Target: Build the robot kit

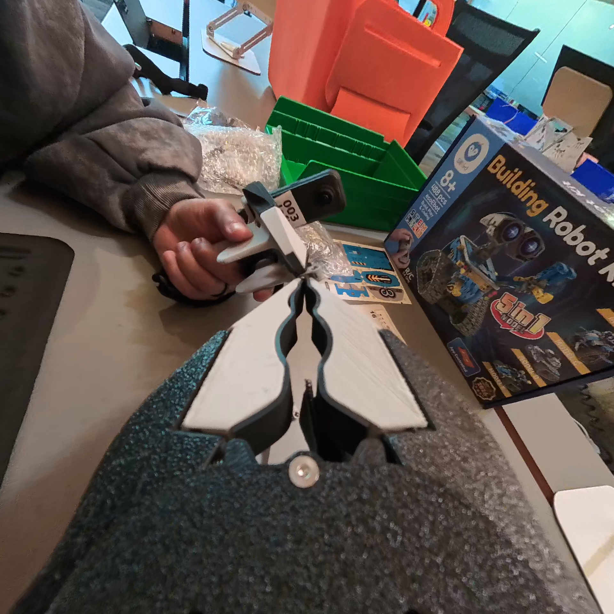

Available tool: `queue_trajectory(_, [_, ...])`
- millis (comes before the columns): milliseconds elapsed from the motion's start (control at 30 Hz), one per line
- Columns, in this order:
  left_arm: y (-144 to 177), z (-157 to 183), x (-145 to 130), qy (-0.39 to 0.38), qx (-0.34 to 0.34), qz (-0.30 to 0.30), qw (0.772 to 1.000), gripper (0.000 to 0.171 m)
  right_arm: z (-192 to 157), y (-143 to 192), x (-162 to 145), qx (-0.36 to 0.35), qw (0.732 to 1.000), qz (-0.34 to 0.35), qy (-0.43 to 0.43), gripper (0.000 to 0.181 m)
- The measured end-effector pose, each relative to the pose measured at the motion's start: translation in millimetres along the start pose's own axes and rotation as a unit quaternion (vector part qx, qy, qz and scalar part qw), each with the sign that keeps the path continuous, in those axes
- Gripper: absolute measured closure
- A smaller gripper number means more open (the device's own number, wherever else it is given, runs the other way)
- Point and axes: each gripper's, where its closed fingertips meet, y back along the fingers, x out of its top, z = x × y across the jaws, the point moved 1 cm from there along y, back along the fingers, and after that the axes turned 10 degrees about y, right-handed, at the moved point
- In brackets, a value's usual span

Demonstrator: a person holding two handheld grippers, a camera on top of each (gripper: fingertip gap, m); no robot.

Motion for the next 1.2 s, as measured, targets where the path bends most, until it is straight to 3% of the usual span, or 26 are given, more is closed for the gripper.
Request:
queue_trajectory(133, [-2, 4, -8, -0.037, 0.016, -0.048, 0.998, 0.166, -2, 6, 1, 0.037, 0.999, 0.021, -0.029, 0.181])
queue_trajectory(200, [6, 2, -12, -0.125, 0.073, -0.079, 0.986, 0.165, 17, 22, -13, 0.015, 0.999, 0.002, -0.037, 0.181])
queue_trajectory(267, [25, -9, -9, -0.256, 0.173, -0.104, 0.945, 0.165, 34, 44, -46, 0.008, 0.996, -0.050, -0.077, 0.176])
queue_trajectory(333, [42, -18, -2, -0.365, 0.263, -0.124, 0.885, 0.165, 34, 63, -84, 0.042, 0.983, -0.100, -0.150, 0.171])
queue_trajectory(400, [55, -26, 0, -0.410, 0.318, -0.145, 0.842, 0.165, 17, 73, -117, 0.089, 0.965, -0.144, -0.202, 0.160])
queue_trajectory(433, [61, -30, 1, -0.415, 0.341, -0.150, 0.830, 0.165, 2, 76, -131, 0.126, 0.953, -0.173, -0.215, 0.163])
queue_trajectory(500, [65, -33, 1, -0.411, 0.351, -0.153, 0.827, 0.165, -14, 74, -155, 0.142, 0.944, -0.230, -0.191, 0.164])
queue_trajectory(600, [65, -32, 3, -0.398, 0.343, -0.149, 0.838, 0.165, -26, 66, -167, 0.162, 0.937, -0.262, -0.166, 0.169])
queue_trajectory(767, [64, -31, 0, -0.387, 0.328, -0.157, 0.847, 0.165, -31, 60, -172, 0.170, 0.933, -0.265, -0.174, 0.169])
queue_trajectory(1000, [62, -32, -8, -0.403, 0.325, -0.178, 0.837, 0.165, -38, 54, -171, 0.179, 0.931, -0.270, -0.168, 0.165])
queue_trajectory(1200, [62, -32, -9, -0.402, 0.325, -0.179, 0.837, 0.165, -24, 60, -168, 0.141, 0.937, -0.276, -0.159, 0.164])
